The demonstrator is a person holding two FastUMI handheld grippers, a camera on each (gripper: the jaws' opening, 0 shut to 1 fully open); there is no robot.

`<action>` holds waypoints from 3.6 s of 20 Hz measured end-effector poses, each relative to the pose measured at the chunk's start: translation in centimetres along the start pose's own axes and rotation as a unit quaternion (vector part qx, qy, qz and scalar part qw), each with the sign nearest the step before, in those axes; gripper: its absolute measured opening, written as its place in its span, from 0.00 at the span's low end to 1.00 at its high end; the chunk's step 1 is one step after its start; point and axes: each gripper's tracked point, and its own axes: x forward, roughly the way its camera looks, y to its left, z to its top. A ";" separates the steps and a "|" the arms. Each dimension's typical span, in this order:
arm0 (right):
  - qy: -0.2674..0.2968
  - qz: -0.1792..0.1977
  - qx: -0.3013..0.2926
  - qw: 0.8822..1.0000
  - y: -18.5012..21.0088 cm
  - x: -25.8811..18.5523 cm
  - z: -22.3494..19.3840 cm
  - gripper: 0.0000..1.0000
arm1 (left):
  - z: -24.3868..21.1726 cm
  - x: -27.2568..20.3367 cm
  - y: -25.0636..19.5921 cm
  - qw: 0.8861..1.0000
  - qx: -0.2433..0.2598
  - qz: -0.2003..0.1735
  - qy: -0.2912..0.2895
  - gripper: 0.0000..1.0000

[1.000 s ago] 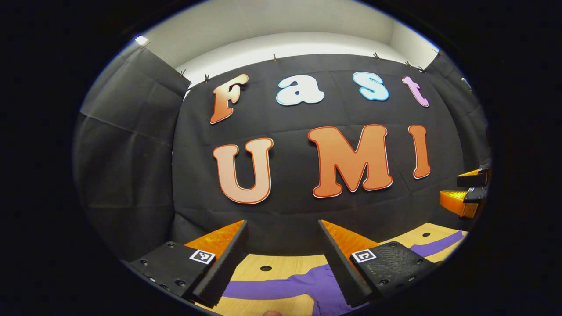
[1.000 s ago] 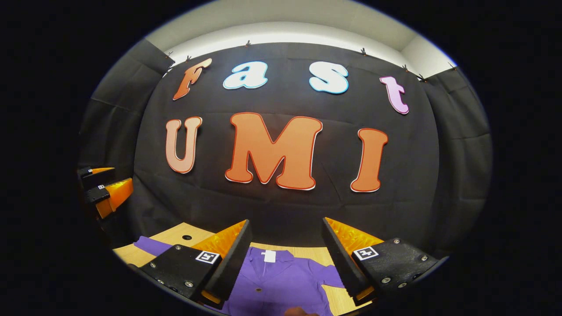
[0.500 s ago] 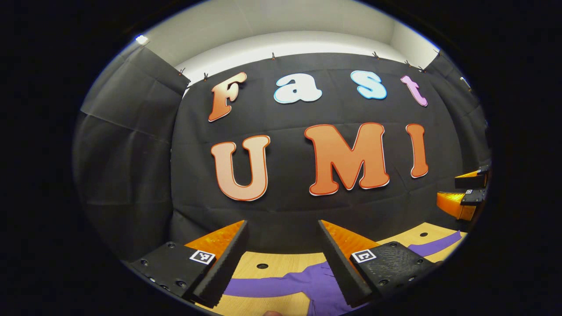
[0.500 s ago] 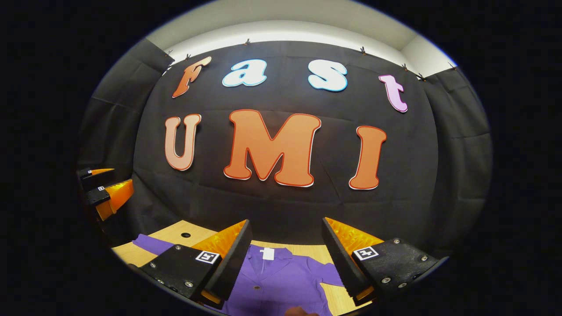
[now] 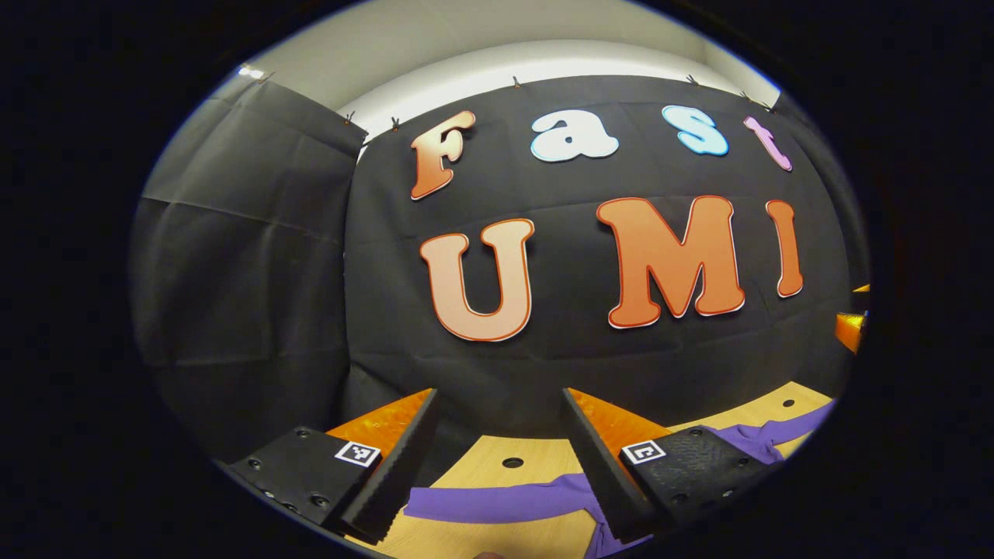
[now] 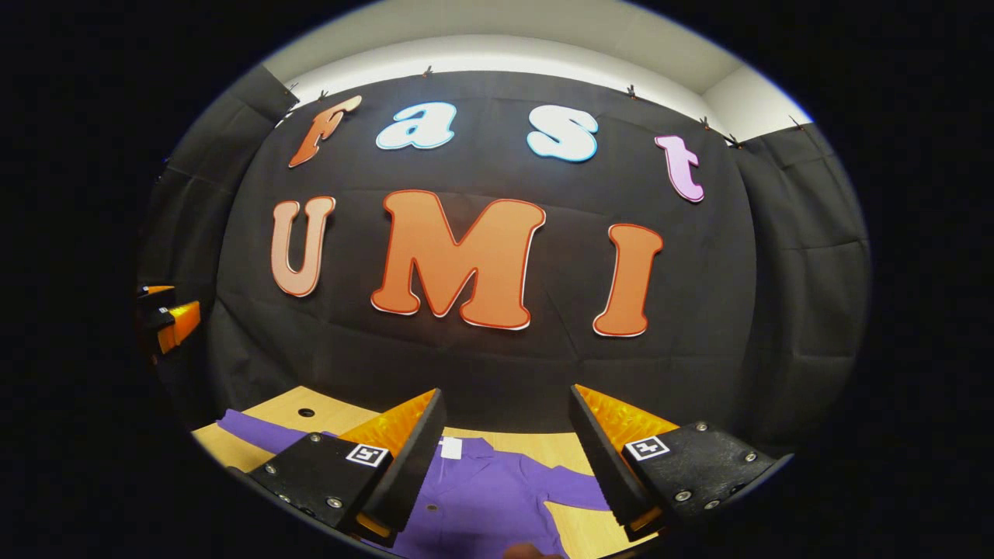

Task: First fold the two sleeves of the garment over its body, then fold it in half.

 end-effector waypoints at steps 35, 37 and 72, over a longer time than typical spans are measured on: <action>0.462 -0.169 0.142 0.859 -33.8 5.0 -32.9 0.96 | 1.6 -3.1 -21.7 0.995 0.045 -0.084 0.012 0.97; 0.487 -0.168 0.143 0.845 -34.8 5.4 -34.4 0.96 | 1.0 -3.0 -22.2 0.995 0.045 -0.087 0.022 0.97; 0.640 -0.156 0.284 0.696 -33.7 7.4 -44.1 0.04 | -1.8 -4.2 -21.4 0.993 0.088 -0.061 0.058 0.97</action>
